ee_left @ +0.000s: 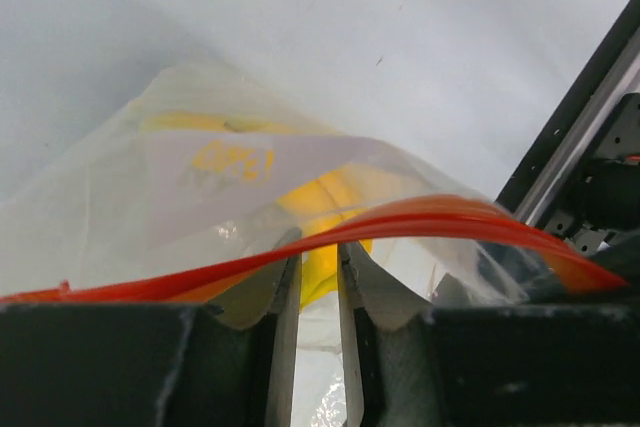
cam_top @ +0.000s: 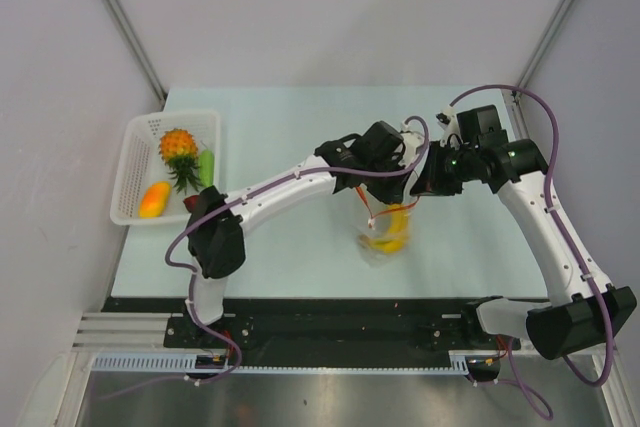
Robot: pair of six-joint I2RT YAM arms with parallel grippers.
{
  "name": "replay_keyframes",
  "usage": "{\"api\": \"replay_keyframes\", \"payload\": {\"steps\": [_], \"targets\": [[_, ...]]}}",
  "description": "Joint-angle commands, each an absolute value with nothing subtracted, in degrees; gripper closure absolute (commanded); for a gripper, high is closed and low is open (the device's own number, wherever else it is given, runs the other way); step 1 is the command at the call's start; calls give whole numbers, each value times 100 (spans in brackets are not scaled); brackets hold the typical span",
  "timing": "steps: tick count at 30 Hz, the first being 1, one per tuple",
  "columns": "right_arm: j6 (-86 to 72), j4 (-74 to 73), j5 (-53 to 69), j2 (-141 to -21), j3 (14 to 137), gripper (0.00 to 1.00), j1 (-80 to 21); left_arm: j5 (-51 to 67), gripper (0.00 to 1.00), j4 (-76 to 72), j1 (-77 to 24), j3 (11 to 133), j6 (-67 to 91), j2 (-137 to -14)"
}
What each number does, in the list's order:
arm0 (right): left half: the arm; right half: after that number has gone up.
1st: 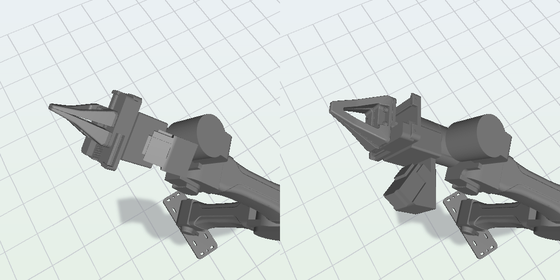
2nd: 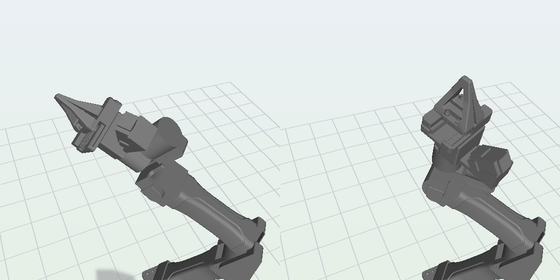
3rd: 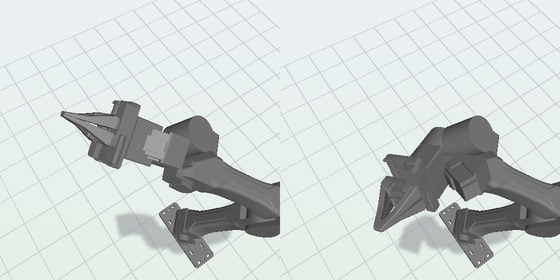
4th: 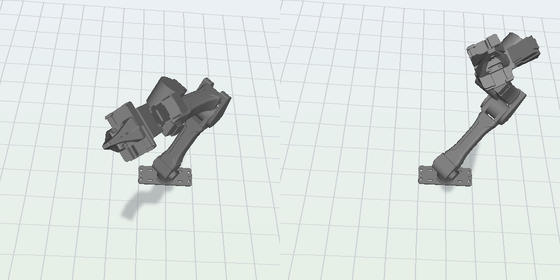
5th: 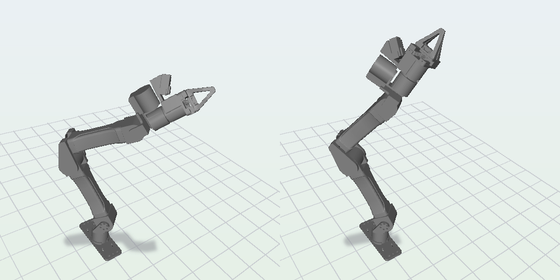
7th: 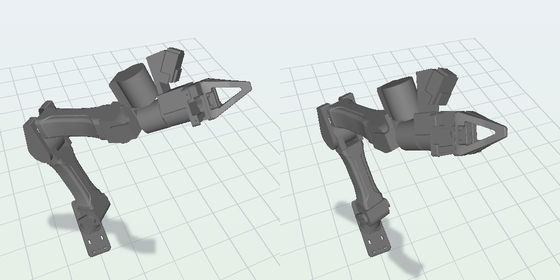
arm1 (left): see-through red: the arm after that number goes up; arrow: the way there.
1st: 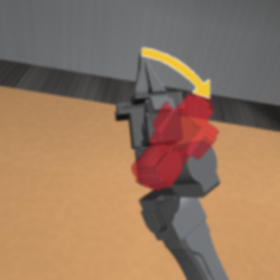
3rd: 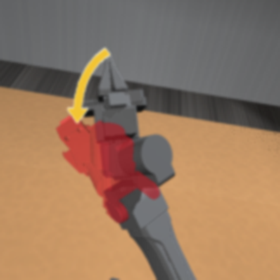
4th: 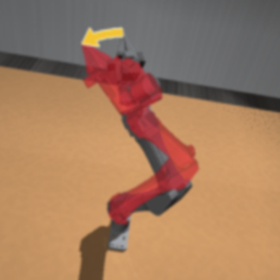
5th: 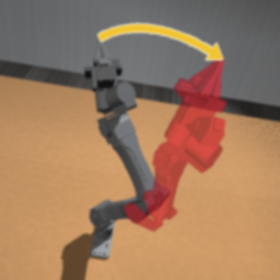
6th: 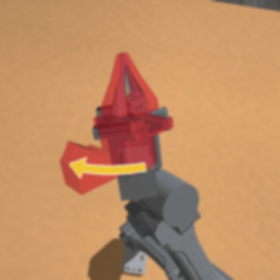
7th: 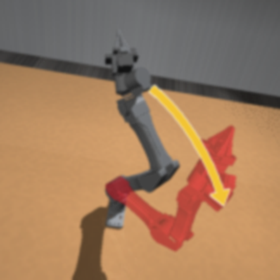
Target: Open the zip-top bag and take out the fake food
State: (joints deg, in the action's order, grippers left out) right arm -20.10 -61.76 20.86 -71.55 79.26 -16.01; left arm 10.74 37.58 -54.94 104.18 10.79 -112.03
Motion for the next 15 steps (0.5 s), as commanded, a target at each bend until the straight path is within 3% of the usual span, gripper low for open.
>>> {"api": "replay_keyframes", "payload": {"steps": [1,7,15], "targets": [[-2092,-5994,2153,-6961,8016,100,-1626,923,76,3666,-5493,10136,1213,-11188],[-2101,-5942,2118,-6952,7945,100,-1626,1116,71,3349,-5581,9187,809,-10961],[-2127,-5880,2153,-6917,7682,100,-1617,1379,52,2488,-5634,8394,922,-10828]]}}
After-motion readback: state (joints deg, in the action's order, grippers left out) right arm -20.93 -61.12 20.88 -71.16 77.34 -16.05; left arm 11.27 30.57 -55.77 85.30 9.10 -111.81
